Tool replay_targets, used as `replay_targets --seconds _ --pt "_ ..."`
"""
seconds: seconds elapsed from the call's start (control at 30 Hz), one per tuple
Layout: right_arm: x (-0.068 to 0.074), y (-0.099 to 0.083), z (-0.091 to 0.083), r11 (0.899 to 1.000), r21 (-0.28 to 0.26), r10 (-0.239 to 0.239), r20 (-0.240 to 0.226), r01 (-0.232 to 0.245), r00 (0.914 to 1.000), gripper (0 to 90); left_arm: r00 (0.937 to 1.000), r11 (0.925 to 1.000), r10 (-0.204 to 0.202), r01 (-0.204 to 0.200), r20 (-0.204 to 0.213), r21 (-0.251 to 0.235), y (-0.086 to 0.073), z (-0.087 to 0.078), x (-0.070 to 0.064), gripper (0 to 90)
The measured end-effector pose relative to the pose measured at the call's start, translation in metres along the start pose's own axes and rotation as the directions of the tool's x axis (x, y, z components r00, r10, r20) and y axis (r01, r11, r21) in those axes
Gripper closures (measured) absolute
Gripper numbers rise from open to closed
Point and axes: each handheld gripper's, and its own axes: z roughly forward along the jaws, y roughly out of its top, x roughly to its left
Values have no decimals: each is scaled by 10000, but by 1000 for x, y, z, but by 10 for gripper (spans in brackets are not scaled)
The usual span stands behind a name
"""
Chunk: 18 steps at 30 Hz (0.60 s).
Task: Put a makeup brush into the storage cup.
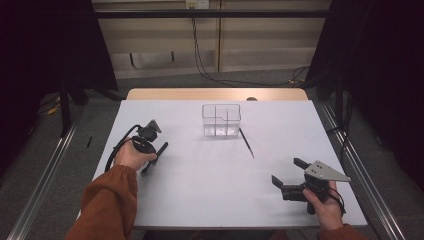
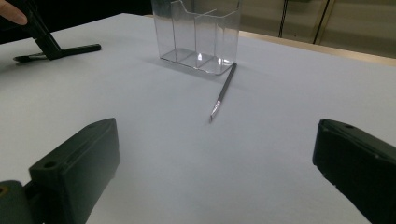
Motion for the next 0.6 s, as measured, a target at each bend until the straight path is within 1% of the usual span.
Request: replay_targets --seconds 0.07,0.1,0.13,0.17,0.23,0.3,0.33,0.4,0.47,0.53,0.57,0.6 --pt "0 0 0 10000 -4 -14 -3 14 10000 3 10000 10000 28 -29 40 29 0 0 0 786" --pt "0 0 0 10000 4 -13 -6 13 10000 3 9997 9997 245 -244 -60 73 1 -1 -1 787" --pt "0 0 1 10000 16 -21 -19 21 10000 3 9997 9997 247 -247 -72 60 1 -1 -1 787" --pt "0 0 1 10000 27 -27 -21 27 10000 3 9997 9997 224 -224 -41 51 0 -1 0 787" --pt "0 0 1 10000 24 -6 -18 6 10000 3 9997 10000 7 -5 226 -60 -1 -1 3 787" --pt "0 0 1 10000 26 -10 -13 10 10000 3 9996 10000 9 -6 296 -85 -1 -2 5 787" --pt "0 0 1 10000 31 -26 -15 26 10000 3 9992 9997 -72 80 385 -214 -3 -2 6 787" --pt "-1 0 1 10000 19 -27 -13 27 10000 3 9991 9998 -13 22 430 -216 -3 -2 6 787" --pt "-1 0 1 10000 32 -32 -11 32 10000 3 9978 9989 -197 223 626 -424 -5 -3 8 787" --pt "-1 0 1 10000 25 -23 -13 23 10000 3 9974 9984 -183 219 694 -518 -6 -4 10 787" --pt "-1 0 1 10000 21 -16 -11 16 10000 3 9970 9979 -270 311 730 -560 -6 -5 10 787" --pt "-1 0 1 10000 26 -15 -8 15 10000 3 9971 9978 -185 232 737 -625 -7 -5 11 787"
